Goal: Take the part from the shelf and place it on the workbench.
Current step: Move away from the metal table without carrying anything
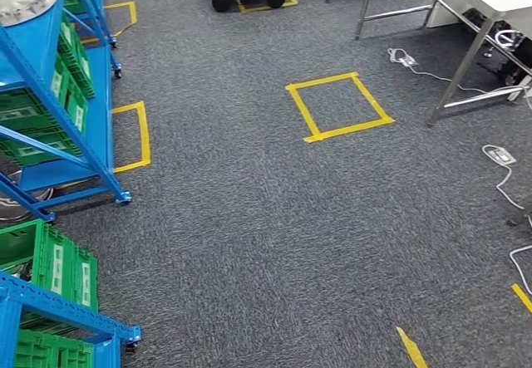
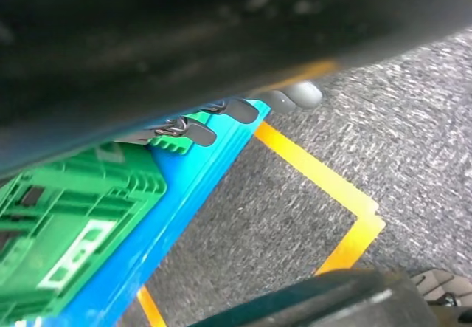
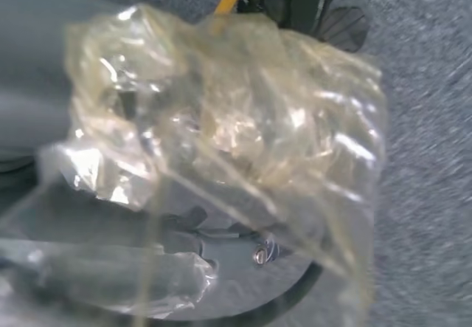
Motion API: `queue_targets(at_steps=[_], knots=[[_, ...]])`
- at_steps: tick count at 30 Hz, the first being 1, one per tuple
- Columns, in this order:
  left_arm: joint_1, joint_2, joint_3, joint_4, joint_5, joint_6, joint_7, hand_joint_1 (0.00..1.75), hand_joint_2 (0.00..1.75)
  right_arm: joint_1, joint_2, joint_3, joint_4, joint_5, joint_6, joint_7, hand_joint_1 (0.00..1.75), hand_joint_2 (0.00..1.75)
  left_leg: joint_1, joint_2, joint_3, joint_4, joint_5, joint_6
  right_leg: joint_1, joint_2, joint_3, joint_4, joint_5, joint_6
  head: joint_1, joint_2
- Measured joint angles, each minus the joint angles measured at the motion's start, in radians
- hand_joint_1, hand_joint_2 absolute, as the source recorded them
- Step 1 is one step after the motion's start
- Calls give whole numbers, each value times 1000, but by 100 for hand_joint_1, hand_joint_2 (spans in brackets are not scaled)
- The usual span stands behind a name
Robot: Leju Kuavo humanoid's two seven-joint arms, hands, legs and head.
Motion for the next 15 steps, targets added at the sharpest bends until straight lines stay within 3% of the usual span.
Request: queue_targets(at_steps=[1, 2, 3, 4, 6, 8, 10, 11, 12, 14, 15], knots=[[-1, 0, 0, 0, 0, -1, 0, 0, 0, 0, 0, 1, 0, 0, 1, 0, 0, 0, 1, -12, -4, 1, 0, -6, -1, 18, 12, -26, 4, -3, 0, 0], [-1, 0, 0, 0, 0, -1, 0, 0, 0, 0, -1, 2, 0, 0, 2, 1, 0, 0, 3, -23, -8, 1, 2, -13, 0, 22, 17, -32, 1, -6, -1, 0], [-1, 0, 0, 0, -1, -1, 0, 0, 0, 0, -1, 3, 0, 1, 3, 1, 0, 0, 6, -34, -11, 0, 5, -20, 1, 10, 20, -33, 2, -11, -1, 0], [0, 0, 0, 0, -1, -1, 0, 0, 0, 0, -1, 4, 0, 1, 4, 1, 0, 0, 7, -29, -14, 3, 3, -26, 2, -3, 25, -37, 5, -16, -1, 0], [0, 0, 0, 0, -1, -2, 0, 0, 0, 0, -2, 6, 0, 2, 6, 0, 0, 0, 6, 24, -38, 54, -31, -36, 1, -33, 31, -45, 9, -28, -6, 0], [-3, 0, 0, 0, -2, -2, 0, 0, 0, 3, -2, 9, 0, 2, 8, 0, 0, 0, 8, 79, -98, 180, -98, -45, 4, -67, 34, -47, 6, -35, -11, 0], [-2, 0, 0, 0, -2, -3, 0, 0, 0, 4, -2, 11, 0, 2, 9, 0, 0, 0, 12, 91, -149, 284, -133, -51, 7, -101, 35, -47, 2, -37, -11, 0], [-1, 0, 0, 0, -2, -4, 0, 0, 0, 3, -2, 11, 0, 2, 10, 0, 0, 0, 13, 94, -149, 286, -122, -53, 7, -116, 37, -47, 0, -37, -11, 0], [1, 0, 0, 0, -2, -5, 0, 0, 0, 2, -3, 12, 0, 2, 12, 0, 0, 0, 14, 99, -129, 248, -93, -52, 8, -130, 40, -47, -3, -36, -11, 0], [1, 1, 0, 0, -2, -8, 0, 0, 0, 1, -3, 12, 0, 2, 19, 0, 0, 0, 10, 137, -53, 109, -27, -47, 11, -154, 48, -46, -10, -30, -11, 0], [0, 2, 0, 0, -3, -11, -1, 0, 0, 0, -3, 12, 0, 2, 22, 0, 0, 0, 7, 157, -23, 53, -9, -41, 13, -164, 50, -45, -14, -26, -11, 0]])
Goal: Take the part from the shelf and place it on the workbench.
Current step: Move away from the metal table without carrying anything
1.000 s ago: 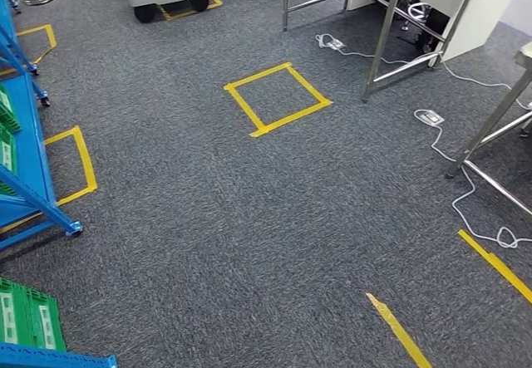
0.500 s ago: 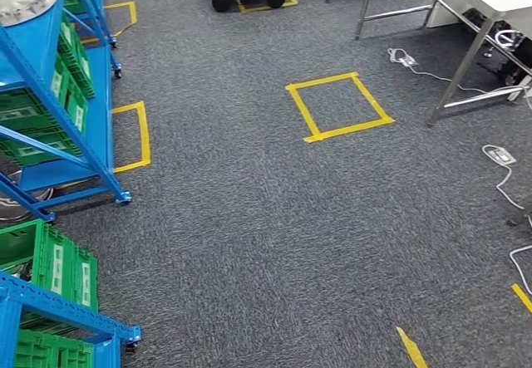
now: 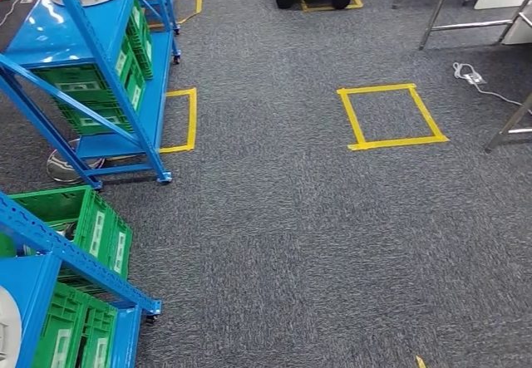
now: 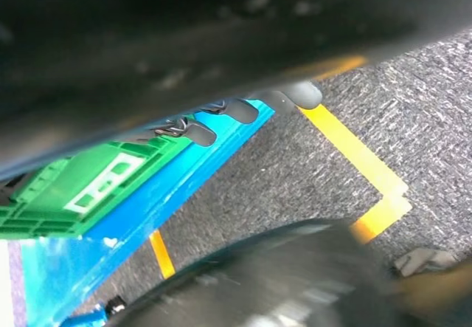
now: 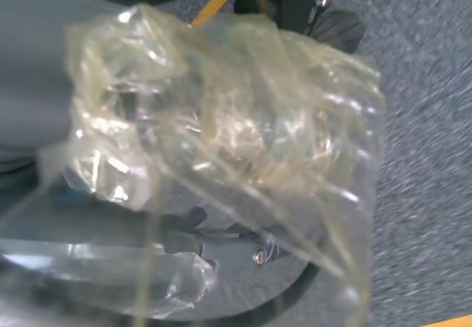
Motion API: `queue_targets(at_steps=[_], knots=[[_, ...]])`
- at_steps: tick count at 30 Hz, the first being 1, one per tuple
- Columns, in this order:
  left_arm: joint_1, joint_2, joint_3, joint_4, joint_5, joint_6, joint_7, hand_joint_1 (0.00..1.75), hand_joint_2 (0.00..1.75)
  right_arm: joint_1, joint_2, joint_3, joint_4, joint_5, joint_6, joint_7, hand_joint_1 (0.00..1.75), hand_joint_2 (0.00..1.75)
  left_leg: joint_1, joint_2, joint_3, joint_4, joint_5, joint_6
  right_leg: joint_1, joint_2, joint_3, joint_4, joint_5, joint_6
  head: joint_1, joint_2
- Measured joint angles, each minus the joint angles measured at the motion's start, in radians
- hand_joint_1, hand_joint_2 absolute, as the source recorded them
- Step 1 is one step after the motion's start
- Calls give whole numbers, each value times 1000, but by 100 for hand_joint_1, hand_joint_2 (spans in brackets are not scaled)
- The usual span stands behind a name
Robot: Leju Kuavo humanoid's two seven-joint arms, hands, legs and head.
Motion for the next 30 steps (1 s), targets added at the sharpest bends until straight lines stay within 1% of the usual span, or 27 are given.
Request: queue_targets(at_steps=[1, 2, 3, 4, 5, 6, 8, 9, 10, 11, 12, 13, 14, 15, 16, 17, 19, 20, 21, 23, 24, 25, 26, 27, 28, 29, 30], knots=[[-1, 0, 0, 0, 0, -2, 0, 0, 0, 0, 0, 0, 0, 0, 3, 0, 0, 0, -4, 15, 17, -34, 6, 6, 2, -10, 1, 0, -4, 5, 1, 0], [-1, 0, 0, 0, 0, -5, -1, 0, 0, -1, 0, 1, 0, 0, 6, 0, 0, 0, -8, 18, 21, -45, 3, 12, 4, -21, 4, 0, -8, 11, 2, 0], [1, 0, 0, 0, 0, -7, -1, 0, 0, -2, 0, 2, 0, 0, 8, 0, 0, 0, -9, 6, 19, -48, 4, 19, 4, -31, 9, -2, -10, 17, 3, 0], [3, 1, 0, 0, 0, -8, -1, 0, 0, -4, 0, 4, 0, 0, 10, 0, 0, 0, -8, -6, 20, -51, 5, 25, 2, -33, 14, -1, -15, 22, 3, 0], [4, 1, 0, 0, 1, -9, -2, 0, 0, -5, 0, 5, 0, 0, 12, -1, 0, 0, -6, -17, 22, -55, 8, 32, 0, -18, 13, 11, -27, 27, 5, 0], [4, 1, 0, 0, 1, -9, -2, 0, 0, -6, -1, 6, 0, 0, 13, -1, 0, 0, -4, -28, 24, -59, 11, 38, -2, 8, 1, 41, -47, 31, 8, 0], [1, 1, 0, 0, 1, -9, -2, 0, 0, -4, -2, 8, 0, 0, 14, -1, 0, 0, -2, -51, 25, -61, 13, 46, -4, 68, -62, 166, -108, 35, 14, 0], [0, 0, 0, 0, 1, -9, -2, 0, 0, -1, -2, 8, 0, 0, 14, -1, 0, 0, -2, -65, 24, -60, 13, 47, -5, 81, -101, 238, -133, 36, 15, 0], [0, 0, 1, 0, 1, -10, -2, 0, 0, 1, -2, 8, 0, 0, 14, -1, 0, 0, -3, -79, 25, -60, 13, 47, -5, 86, -133, 290, -143, 36, 15, 0], [0, 0, 1, 0, 1, -10, -2, 0, 0, 2, -2, 9, 0, 0, 14, 0, 0, 0, -3, -94, 26, -60, 12, 47, -5, 88, -148, 302, -130, 36, 15, 0], [0, 0, 1, 0, 1, -9, -2, 0, 0, 2, -2, 9, 0, 0, 15, 0, 0, 0, -3, -108, 28, -60, 11, 46, -5, 91, -144, 271, -96, 35, 15, 0], [0, 0, 1, 0, 1, -8, -2, 0, 0, 2, -3, 9, 0, 0, 15, 0, 0, 0, -3, -123, 31, -59, 10, 44, -7, 100, -121, 207, -51, 34, 15, 0], [0, 0, 1, 0, 1, -8, -2, 0, 0, 1, -4, 9, 0, 0, 16, 0, 0, 0, -2, -137, 33, -59, 8, 41, -9, 126, -93, 135, -14, 33, 15, 0], [-2, 0, 0, 0, 1, -8, -2, 0, 0, 1, -4, 9, 0, -1, 17, 0, 0, 0, -3, -149, 32, -56, 6, 37, -13, 155, -68, 74, 10, 31, 15, 0], [-3, 0, 0, 0, 0, -8, -2, 0, 0, 1, -4, 9, 0, -1, 18, 0, 0, 0, -2, -161, 29, -53, 5, 32, -15, 178, -51, 37, 20, 29, 15, 0], [-4, 0, 0, 0, 0, -8, -2, 0, 0, 2, -5, 9, 0, -1, 18, 0, 0, 0, -1, -173, 24, -52, 6, 25, -16, 191, -43, 24, 18, 26, 15, 0], [-3, 0, 0, 0, -2, -8, -2, 0, 0, 2, -5, 10, 0, 0, 19, 1, 0, 0, 3, -194, 17, -52, 9, 12, -15, 171, -38, 19, 20, 16, 15, 0], [-2, 0, 0, 0, -3, -8, -2, 0, 0, 1, -5, 10, 0, 0, 19, 1, 0, 0, 3, -185, 13, -45, 3, 7, -15, 158, -36, 16, 22, 9, 15, 0], [-2, 1, 0, 0, -5, -8, -2, 0, 0, 1, -5, 10, 0, 0, 19, 1, 0, 0, 2, -163, 2, -24, -12, 3, -15, 143, -33, 12, 24, 3, 12, 0], [-4, 1, 0, 0, -8, -7, -2, 0, 0, 2, -6, 12, 0, 0, 21, 1, 0, 0, 1, -101, -47, 78, -69, -3, -13, 108, -29, 8, 22, -6, 8, 0], [-5, 1, 0, 0, -10, -7, -2, 0, 0, 4, -6, 12, 0, 0, 23, 1, 0, 0, 2, -83, -79, 144, -99, -6, -11, 90, -28, 8, 19, -9, 6, 0], [-5, 1, 0, 0, -11, -6, -2, 0, 0, 5, -6, 13, 0, 0, 24, 1, 0, 0, 3, -74, -105, 196, -117, -7, -9, 73, -27, 8, 17, -10, 7, 0], [-3, 1, 0, 0, -11, -6, -2, 0, 0, 4, -6, 13, 0, 0, 24, 1, 0, 0, 3, -68, -116, 218, -116, -8, -8, 57, -25, 9, 14, -11, 6, 0], [-2, 2, 0, 0, -11, -7, -2, 0, 0, 4, -6, 14, 0, 0, 25, 1, 0, 0, 4, -64, -109, 205, -98, -7, -7, 43, -24, 9, 12, -10, 6, 0], [-1, 2, 0, 0, -12, -7, -2, 0, 0, 2, -6, 14, 0, 0, 26, 1, 0, 0, 3, -55, -83, 157, -66, -5, -7, 30, -20, 9, 10, -9, 6, 0], [-1, 3, 0, 0, -12, -8, -2, 0, 0, 1, -6, 14, 0, 0, 28, 1, 0, 0, 2, -34, -48, 90, -32, -1, -6, 19, -16, 9, 7, -7, 6, 0], [-1, 3, 0, 0, -12, -8, -2, 0, 0, 0, -6, 15, 0, 0, 29, 1, 0, 0, -3, -9, -15, 28, -8, 3, -3, 8, -13, 10, 3, -4, 6, 0]])
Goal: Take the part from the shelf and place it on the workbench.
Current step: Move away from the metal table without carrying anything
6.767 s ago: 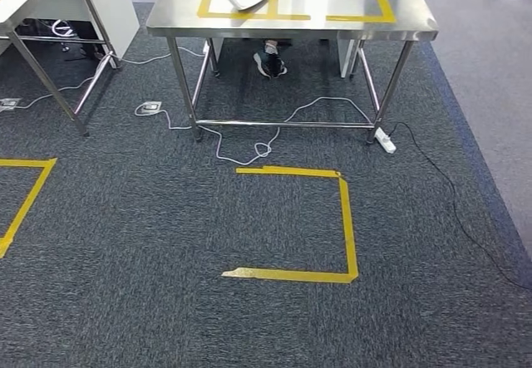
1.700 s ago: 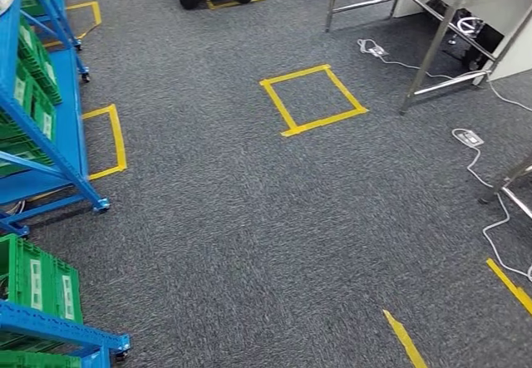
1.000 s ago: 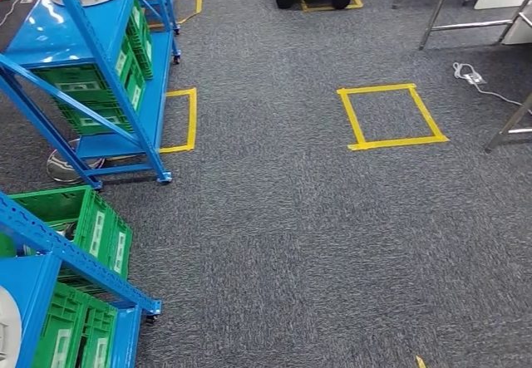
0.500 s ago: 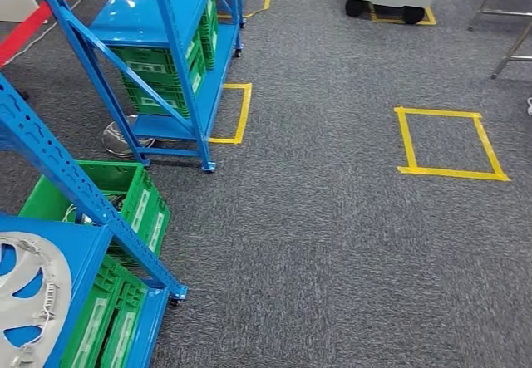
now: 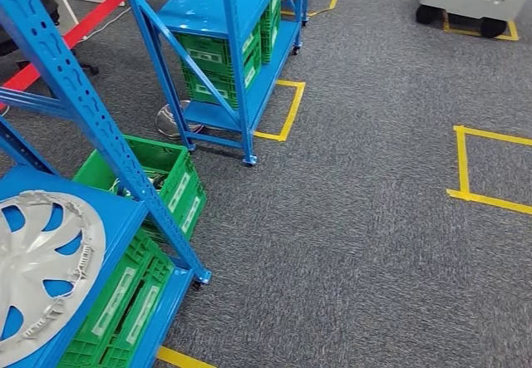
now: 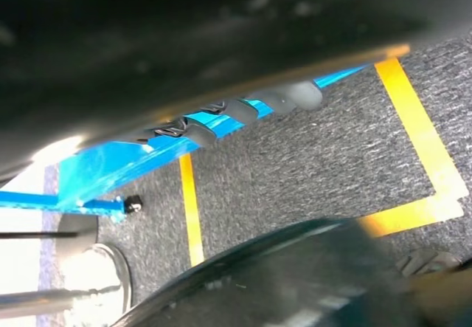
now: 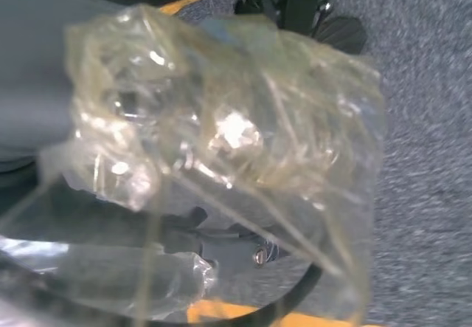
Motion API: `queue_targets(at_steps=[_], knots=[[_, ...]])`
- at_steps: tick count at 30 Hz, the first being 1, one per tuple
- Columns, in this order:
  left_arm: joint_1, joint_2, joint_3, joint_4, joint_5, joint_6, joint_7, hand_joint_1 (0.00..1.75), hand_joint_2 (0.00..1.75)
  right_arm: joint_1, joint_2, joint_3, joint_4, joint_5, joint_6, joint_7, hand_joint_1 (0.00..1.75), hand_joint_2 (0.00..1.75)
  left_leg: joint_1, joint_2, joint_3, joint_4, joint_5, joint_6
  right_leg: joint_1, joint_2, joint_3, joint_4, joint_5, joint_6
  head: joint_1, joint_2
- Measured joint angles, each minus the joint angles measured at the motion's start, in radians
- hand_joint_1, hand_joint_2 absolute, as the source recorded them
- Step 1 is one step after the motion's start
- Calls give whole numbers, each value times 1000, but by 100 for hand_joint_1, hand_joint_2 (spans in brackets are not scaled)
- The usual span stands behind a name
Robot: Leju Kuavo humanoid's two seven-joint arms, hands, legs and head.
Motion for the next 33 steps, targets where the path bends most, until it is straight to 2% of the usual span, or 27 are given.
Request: queue_targets(at_steps=[2, 4, 5, 7, 8, 9, 10, 11, 12, 13, 14, 15, 16, 17, 18, 19, 20, 22, 24, 25, 26, 27, 28, 29, 30, 32, 33], knots=[[-2, 1, 0, 0, 0, -1, 0, 0, 0, -1, 0, 0, 0, 0, 1, 0, 0, 0, -8, 31, 34, -67, 15, 9, 5, -21, 5, 1, -8, 10, 2, 0], [-1, 1, 0, 0, 0, -2, 0, 0, 0, -3, 0, 1, 0, 0, 1, 0, 0, 0, -10, 13, 33, -74, 14, 17, 6, -42, 12, 0, -13, 20, 3, 0], [1, 2, 0, 0, 0, -3, 0, 0, 0, -6, 0, 1, 0, 1, 2, -1, 0, 0, -9, 1, 34, -77, 16, 22, 4, -36, 14, 4, -20, 25, 3, 0], [0, 2, 0, 0, 0, -4, 1, 0, 0, -9, 0, 2, 0, 1, 3, -1, 0, 0, -3, -22, 38, -84, 20, 33, 0, 13, -12, 63, -60, 33, 8, 0], [-1, 2, 0, 0, 0, -5, 2, 0, 0, -8, -1, 2, 0, 1, 3, -2, 0, 0, -1, -33, 38, -85, 21, 36, -2, 46, -42, 125, -92, 36, 12, 0], [-3, 1, 0, 0, 0, -6, 2, 0, 0, -6, -1, 2, 0, 1, 4, -2, 0, 0, -1, -46, 37, -84, 20, 39, -2, 65, -79, 197, -123, 37, 14, 0], [-4, 1, 0, 0, -1, -8, 2, 0, 0, -4, -1, 2, 0, 1, 5, -2, 0, 0, -1, -60, 37, -84, 20, 40, -2, 74, -113, 260, -143, 37, 14, 0], [-4, 1, 0, 0, -1, -10, 2, 0, 0, -2, -1, 3, 0, 1, 6, -2, 0, 0, -1, -74, 38, -84, 19, 40, -2, 78, -135, 292, -142, 37, 14, 0], [-3, 1, 0, 0, -1, -11, 2, 0, 0, -1, -2, 4, 0, 1, 7, -3, 0, 0, -1, -90, 40, -84, 19, 39, -2, 80, -138, 283, -121, 36, 14, 0], [-3, 1, 0, 0, -1, -13, 2, 0, 0, -1, -3, 5, 0, 1, 8, -4, 0, 0, -1, -105, 43, -83, 18, 38, -3, 85, -122, 237, -82, 34, 14, 0], [-4, 0, 0, 0, -1, -14, 2, 0, 0, -1, -4, 6, 0, 1, 9, -4, 0, 0, 0, -119, 47, -83, 16, 35, -4, 101, -94, 166, -39, 33, 14, 0], [-4, 0, 0, 0, -1, -14, 2, 0, 0, -1, -5, 8, 0, 1, 10, -4, 0, 0, 0, -132, 48, -82, 14, 31, -7, 125, -65, 99, -9, 31, 14, 0], [-6, 0, 0, 0, 0, -15, 2, 0, 0, -1, -5, 9, 0, 2, 10, -5, 0, 0, 0, -144, 47, -80, 13, 26, -9, 146, -42, 50, 6, 29, 14, 0], [-7, 0, 0, 0, 0, -15, 2, 0, 0, -2, -6, 9, 0, 2, 11, -5, 0, 0, 1, -155, 44, -78, 13, 20, -9, 161, -28, 24, 8, 26, 14, 0], [-7, 0, 0, 0, 0, -16, 2, 0, 0, -2, -6, 10, 0, 2, 12, -5, 0, 0, 2, -165, 40, -78, 14, 14, -8, 164, -22, 18, 2, 23, 14, 0], [-6, 0, 0, 0, 0, -16, 2, 0, 0, -2, -6, 10, 0, 2, 12, -6, 0, 0, 4, -175, 37, -79, 16, 7, -8, 154, -19, 15, 2, 17, 13, 0], [-4, 1, 0, 0, -1, -16, 2, 0, 0, -2, -6, 10, 0, 3, 13, -6, 0, 0, 6, -172, 34, -77, 14, 1, -7, 143, -15, 12, 4, 10, 13, 0], [-4, 1, 0, 0, -1, -16, 2, 0, 0, -2, -6, 11, 0, 3, 15, -6, 0, 0, 4, -125, 14, -32, -17, -10, -8, 116, -10, 4, 6, -4, 7, 0], [-6, 1, 0, 0, -1, -16, 2, 0, 0, 1, -7, 12, 0, 3, 16, -7, 0, 0, 3, -70, -45, 92, -82, -18, -3, 84, -6, 1, 3, -12, 2, 0], [-6, 1, 0, 0, -1, -16, 2, 0, 0, 2, -7, 13, 0, 3, 17, -7, 0, 0, 4, -60, -78, 159, -107, -20, 0, 67, -5, 2, 1, -15, 2, 0], [-5, 1, 0, 0, -1, -16, 2, 0, 0, 2, -7, 13, 0, 3, 17, -7, 0, 0, 4, -57, -100, 202, -116, -21, 2, 52, -2, 2, -2, -17, 2, 0], [-4, 1, 0, 0, -1, -16, 2, 0, 0, 1, -7, 14, 0, 3, 17, -7, 0, 0, 5, -55, -104, 208, -104, -19, 4, 38, 1, 2, -5, -18, 2, 0], [-2, 1, 1, 0, -1, -16, 2, 0, 0, 0, -7, 15, 0, 3, 17, -7, 0, 0, 4, -51, -88, 174, -74, -16, 7, 25, 6, 2, -9, -18, 2, 0], [-2, 2, 1, 0, -1, -16, 2, 0, 0, -1, -7, 15, 0, 3, 17, -7, 0, 0, 0, -38, -57, 111, -34, -8, 9, 13, 11, 2, -13, -18, 2, 0], [-2, 3, 1, 0, -1, -16, 2, 0, 0, -1, -7, 16, 0, 3, 18, -7, 0, 0, -7, -10, -22, 43, -4, 3, 12, 2, 15, 1, -18, -17, 2, 0], [-5, 3, 1, 0, -1, -17, 3, 0, 0, -1, -6, 17, 0, 3, 18, -7, 0, 0, -20, 37, 24, -50, 22, 22, 17, -22, 19, 2, -29, -10, 3, 0], [-6, 3, 1, 0, -1, -17, 3, 0, 0, -2, -6, 17, 0, 4, 18, -7, 0, 0, -25, 45, 29, -64, 18, 27, 19, -34, 21, 2, -33, -6, 3, 0]])
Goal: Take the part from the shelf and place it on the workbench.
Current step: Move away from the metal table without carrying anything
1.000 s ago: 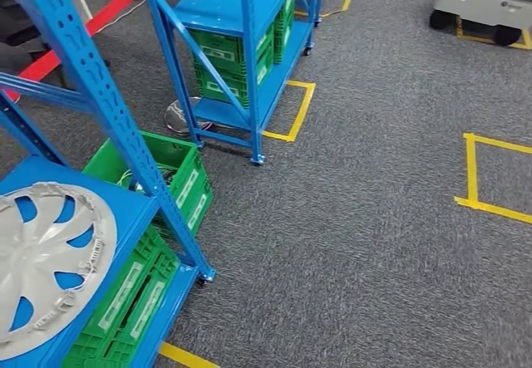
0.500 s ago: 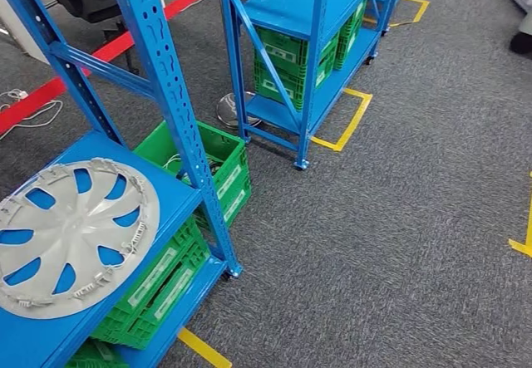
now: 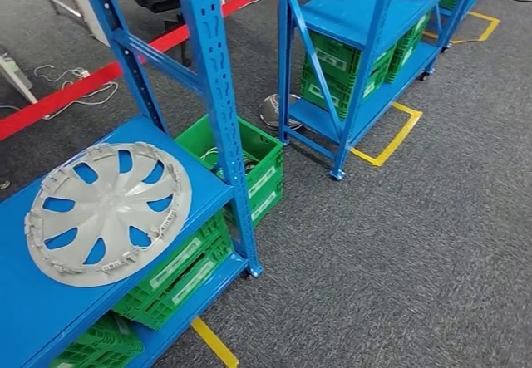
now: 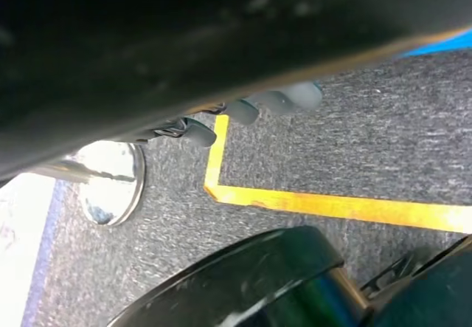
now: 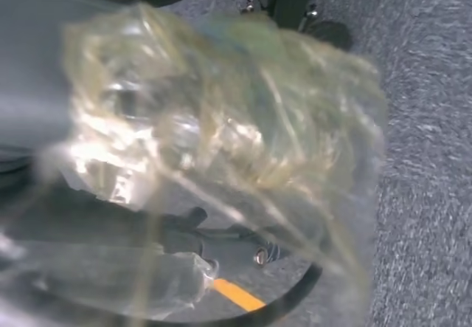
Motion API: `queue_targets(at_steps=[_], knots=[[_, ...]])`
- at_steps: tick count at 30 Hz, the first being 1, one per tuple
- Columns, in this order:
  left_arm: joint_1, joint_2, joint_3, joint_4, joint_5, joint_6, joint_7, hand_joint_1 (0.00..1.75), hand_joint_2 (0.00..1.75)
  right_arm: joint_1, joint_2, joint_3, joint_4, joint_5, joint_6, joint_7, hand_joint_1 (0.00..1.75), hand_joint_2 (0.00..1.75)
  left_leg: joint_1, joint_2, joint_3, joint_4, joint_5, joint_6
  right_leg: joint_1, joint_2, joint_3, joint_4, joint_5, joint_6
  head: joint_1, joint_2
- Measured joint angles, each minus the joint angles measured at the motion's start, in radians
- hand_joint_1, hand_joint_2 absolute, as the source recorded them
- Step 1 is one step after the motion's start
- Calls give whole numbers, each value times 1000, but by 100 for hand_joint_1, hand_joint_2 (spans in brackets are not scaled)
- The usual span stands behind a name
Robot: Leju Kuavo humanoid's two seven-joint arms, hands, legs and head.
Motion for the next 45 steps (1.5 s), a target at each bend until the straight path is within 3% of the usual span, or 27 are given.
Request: queue_targets(at_steps=[2, 4, 6, 8, 9, 11, 12, 13, 15, 17, 18, 19, 21, 23, 24, 25, 26, 28, 30, 33, 35, 37, 39, 40, 42, 43, 45], knots=[[2, 0, 0, 0, 0, 0, 0, 0, 0, -4, 0, 0, 0, 0, -1, 0, 0, 0, 2, -24, 1, -10, 2, 6, 0, -19, 9, 0, -7, 8, 0, 0], [4, 0, 0, 0, 0, -1, 0, 0, 0, -9, 0, 0, 0, 1, -3, 0, 0, 0, 10, -49, 5, -20, 10, 14, -5, 26, 0, 37, -34, 18, 4, 0], [0, -1, 0, 0, 0, -1, 0, 0, 0, -8, 0, 0, 0, 1, -4, 0, 0, 0, 16, -76, 7, -24, 13, 18, -11, 92, -57, 157, -91, 28, 9, 0], [-2, -2, 0, 0, 1, -2, -1, 0, 0, -4, 0, 0, 0, 1, -5, 1, 0, 0, 19, -106, 7, -24, 13, 18, -16, 112, -127, 279, -126, 36, 10, 0], [-1, -3, 0, 0, 1, -3, -1, 0, 0, -2, 0, 0, 0, 1, -5, 1, 0, 0, 22, -121, 8, -23, 12, 17, -19, 114, -145, 295, -114, 40, 10, 0], [0, -3, 0, 0, 2, -4, -1, 0, 0, -2, 0, 0, 0, 1, -5, 1, 0, 0, 28, -152, 14, -20, 7, 9, -27, 123, -123, 208, -35, 48, 10, 0], [-1, -3, 0, 0, 2, -4, -1, 0, 0, -2, 0, 0, 0, 2, -5, 1, 0, 0, 30, -166, 16, -17, 4, 3, -33, 147, -97, 142, 2, 52, 10, 0], [-2, -2, 0, 0, 3, -4, -1, 0, 0, -1, 0, 1, 0, 2, -5, 1, 0, 0, 31, -179, 15, -12, 1, -4, -38, 174, -72, 81, 25, 54, 12, 0], [-4, -2, 0, 0, 3, -6, -1, 0, 0, -2, -1, 1, 0, 3, -4, 1, 0, 0, 33, -203, 5, -5, 1, -19, -42, 212, -49, 33, 28, 48, 15, 0], [-2, -2, 0, 0, 3, -6, -1, 0, 0, -2, -1, 1, 0, 3, -4, 1, 0, 0, 37, -223, -5, -4, 5, -31, -40, 195, -45, 31, 27, 33, 15, 0], [-1, -2, 0, 0, 3, -6, -1, 0, 0, -2, -1, 1, 0, 3, -5, 1, 0, 0, 37, -213, -9, 2, 1, -36, -40, 183, -43, 30, 28, 25, 15, 0], [-1, -2, 0, 0, 3, -7, -2, 0, 0, -2, -1, 1, 0, 3, -5, 1, 0, 0, 37, -190, -19, 22, -12, -41, -39, 168, -42, 28, 29, 17, 11, 0], [-4, -2, 0, 0, 4, -10, -2, 0, 0, 0, -1, 1, 0, 4, -4, 1, 0, 0, 34, -125, -68, 125, -69, -47, -35, 135, -39, 26, 27, 5, 6, 0], [-5, -2, 0, 0, 6, -13, -1, 0, 0, 1, -1, 1, 0, 4, -4, 1, 0, 0, 35, -101, -132, 258, -124, -50, -29, 101, -39, 26, 23, -2, 4, 0], [-3, -2, 0, 0, 8, -14, 0, 0, 0, 1, -1, 1, 0, 4, -4, 1, 0, 0, 35, -99, -147, 289, -127, -49, -27, 86, -38, 26, 21, -3, 4, 0], [-2, -2, 0, 0, 8, -14, 0, 0, 0, 0, -1, 1, 0, 4, -4, 1, 0, 0, 34, -98, -143, 283, -111, -47, -25, 72, -36, 26, 19, -4, 4, 0], [0, -2, 0, 0, 9, -15, 0, 0, 0, -1, -1, 1, 0, 4, -4, 1, 0, 0, 33, -93, -117, 235, -77, -41, -23, 60, -32, 26, 17, -4, 4, 0], [-1, 0, 0, 0, 10, -15, 0, 0, 0, -3, -1, 1, 0, 4, -4, 1, 0, 0, 22, -53, -45, 97, -16, -22, -18, 38, -26, 25, 10, -1, 4, 0], [-4, 0, 0, 0, 10, -15, 0, 0, 0, -3, 0, 1, 0, 4, -4, 0, 0, 0, 10, -16, -6, 18, -1, -7, -14, 16, -22, 25, 4, 7, 4, 0], [0, 0, 1, 0, 11, -15, 0, 0, 0, -8, 0, 2, 0, 4, -4, 0, 0, 0, 8, -38, -1, -2, 2, 4, -12, -8, -8, 19, -2, 21, 5, 0], [2, 0, 1, 0, 12, -15, 0, 0, 0, -13, 0, 2, 0, 4, -4, -1, 0, 0, 16, -60, 8, -19, 11, 12, -13, 35, -21, 56, -28, 30, 10, 0], [-2, -1, 1, 0, 12, -18, -1, 0, 0, -11, 0, 2, 0, 4, -4, -2, 0, 0, 21, -84, 11, -26, 16, 17, -16, 94, -82, 172, -80, 36, 18, 0], [-4, -2, 1, 0, 13, -22, -2, 0, 0, -8, 0, 2, 0, 4, -4, -2, 0, 0, 22, -112, 10, -25, 16, 17, -18, 112, -150, 283, -107, 39, 20, 0], [-3, -2, 1, 0, 15, -24, -2, 0, 0, -6, -1, 2, 0, 4, -4, -2, 0, 0, 22, -127, 11, -25, 15, 17, -19, 114, -164, 293, -92, 40, 20, 0], [-2, -2, 2, 0, 18, -29, -3, 0, 0, -6, -1, 2, 0, 4, -4, -2, 0, 0, 23, -156, 16, -23, 12, 12, -22, 126, -134, 196, -11, 41, 20, 0], [-3, -2, 2, 0, 20, -32, -3, 0, 0, -6, -1, 2, 0, 4, -4, -2, 0, 0, 23, -168, 16, -21, 10, 8, -25, 151, -108, 130, 23, 41, 20, 0], [-5, -2, 3, 0, 24, -37, -4, 0, 0, -6, -1, 2, 0, 4, -4, -2, 0, 0, 23, -192, 11, -13, 6, -3, -32, 199, -67, 42, 51, 35, 20, 0]])
